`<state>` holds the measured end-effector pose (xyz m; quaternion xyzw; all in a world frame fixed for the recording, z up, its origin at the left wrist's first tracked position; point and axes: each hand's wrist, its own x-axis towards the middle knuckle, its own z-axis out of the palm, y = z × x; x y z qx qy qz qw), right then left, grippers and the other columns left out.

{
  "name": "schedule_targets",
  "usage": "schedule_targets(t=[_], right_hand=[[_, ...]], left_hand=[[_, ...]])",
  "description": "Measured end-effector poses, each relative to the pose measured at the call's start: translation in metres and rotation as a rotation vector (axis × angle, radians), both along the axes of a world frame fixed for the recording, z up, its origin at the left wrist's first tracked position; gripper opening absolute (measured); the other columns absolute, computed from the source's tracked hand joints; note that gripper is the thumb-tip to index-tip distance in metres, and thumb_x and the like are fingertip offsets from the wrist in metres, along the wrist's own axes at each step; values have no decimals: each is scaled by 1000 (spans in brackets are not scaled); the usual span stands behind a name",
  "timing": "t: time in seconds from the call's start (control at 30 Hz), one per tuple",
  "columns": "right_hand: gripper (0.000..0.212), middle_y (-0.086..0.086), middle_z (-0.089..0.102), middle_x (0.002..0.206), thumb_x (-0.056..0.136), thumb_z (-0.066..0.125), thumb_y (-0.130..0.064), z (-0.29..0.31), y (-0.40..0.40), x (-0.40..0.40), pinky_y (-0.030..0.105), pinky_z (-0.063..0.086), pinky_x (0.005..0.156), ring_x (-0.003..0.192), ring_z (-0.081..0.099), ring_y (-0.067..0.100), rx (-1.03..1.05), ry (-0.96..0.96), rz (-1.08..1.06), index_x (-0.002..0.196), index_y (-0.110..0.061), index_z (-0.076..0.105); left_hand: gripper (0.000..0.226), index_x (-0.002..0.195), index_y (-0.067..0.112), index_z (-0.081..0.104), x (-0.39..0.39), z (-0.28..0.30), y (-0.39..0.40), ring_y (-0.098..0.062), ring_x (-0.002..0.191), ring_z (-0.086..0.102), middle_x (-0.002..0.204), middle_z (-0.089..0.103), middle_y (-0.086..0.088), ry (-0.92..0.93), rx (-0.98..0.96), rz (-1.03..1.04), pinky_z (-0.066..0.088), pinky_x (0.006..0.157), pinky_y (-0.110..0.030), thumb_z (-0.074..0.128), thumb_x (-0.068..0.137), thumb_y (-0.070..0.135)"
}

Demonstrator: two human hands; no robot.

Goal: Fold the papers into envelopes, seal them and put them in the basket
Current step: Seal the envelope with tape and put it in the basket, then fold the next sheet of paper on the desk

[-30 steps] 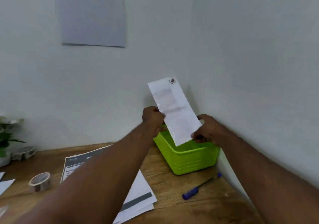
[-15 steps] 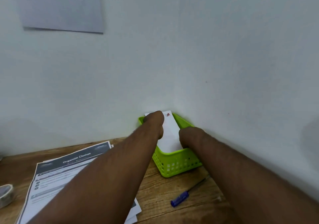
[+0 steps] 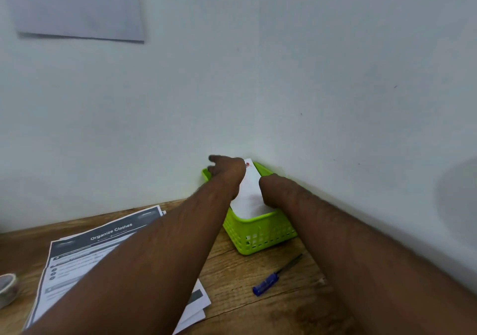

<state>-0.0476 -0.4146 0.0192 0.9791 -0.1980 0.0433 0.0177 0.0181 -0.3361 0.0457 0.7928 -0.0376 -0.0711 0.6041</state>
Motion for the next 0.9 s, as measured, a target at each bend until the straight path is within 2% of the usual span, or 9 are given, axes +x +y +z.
schedule_targets(t=[0.1, 0.2, 0.27, 0.33, 0.4, 0.5, 0.63, 0.77, 0.9], right_hand=[[32, 18, 53, 130, 92, 46, -5, 1, -6, -1, 38, 46, 92, 119, 54, 33, 20, -10, -7, 123, -2, 51], [32, 17, 53, 131, 91, 46, -6, -2, -7, -6, 36, 45, 92, 119, 54, 32, 62, -4, -43, 122, -2, 49], [33, 17, 52, 132, 91, 46, -7, -5, -6, -10, 36, 45, 94, 121, 53, 31, 80, -9, -69, 123, -2, 50], [33, 17, 51, 133, 91, 43, -6, -4, -5, -15, 36, 44, 94, 121, 52, 32, 101, -46, -84, 123, -2, 50], [32, 20, 51, 132, 90, 40, -5, 0, -7, -21, 36, 44, 92, 120, 52, 34, 128, -115, -91, 121, -1, 49], [24, 21, 52, 128, 88, 41, -3, 8, -8, -24, 36, 46, 87, 116, 54, 36, 149, -205, -98, 109, -6, 51], [25, 20, 54, 124, 87, 43, -5, 17, 5, -24, 36, 47, 83, 111, 57, 37, 180, -298, -93, 109, -2, 53], [24, 21, 54, 125, 88, 44, -8, 24, 28, -20, 36, 46, 88, 111, 56, 38, 224, -364, -28, 110, -3, 54], [24, 19, 60, 115, 84, 48, -8, 23, 74, -16, 34, 48, 81, 106, 59, 38, 258, -434, 124, 103, -3, 62]], left_hand=[[63, 148, 10, 24, 3, 5, 23, -32, 135, 36, 151, 27, -16, -225, 89, 78, 39, 104, -41, 45, 89, 11], [56, 139, 6, 37, 10, -12, 40, -34, 125, 48, 138, 44, -18, -56, 57, 48, 44, 101, -45, 48, 85, 17], [41, 126, -2, 50, 2, -24, 47, -32, 104, 60, 112, 59, -17, 33, -43, -94, 51, 85, -38, 47, 87, 11], [13, 97, 1, 57, -7, -32, 51, -27, 81, 59, 89, 58, -15, 76, -76, -152, 48, 67, -33, 45, 91, 1], [12, 88, 5, 55, -11, -36, 51, -25, 77, 57, 90, 58, -14, 94, -136, -169, 45, 65, -29, 46, 91, -2], [20, 114, 2, 57, -17, -32, 54, -27, 95, 59, 108, 62, -13, 135, -185, -217, 46, 75, -31, 50, 96, 7], [44, 139, 2, 39, -24, -19, 66, -20, 103, 50, 128, 51, -4, 62, -103, -214, 43, 65, -23, 50, 100, 19], [66, 153, 6, 10, -28, -12, 96, -27, 124, 46, 140, 44, -15, -213, 176, -209, 41, 91, -19, 47, 100, 15], [62, 153, 10, 17, -40, -15, 156, -26, 143, 26, 156, 27, -14, -472, 475, -240, 24, 109, -27, 45, 98, 15]])
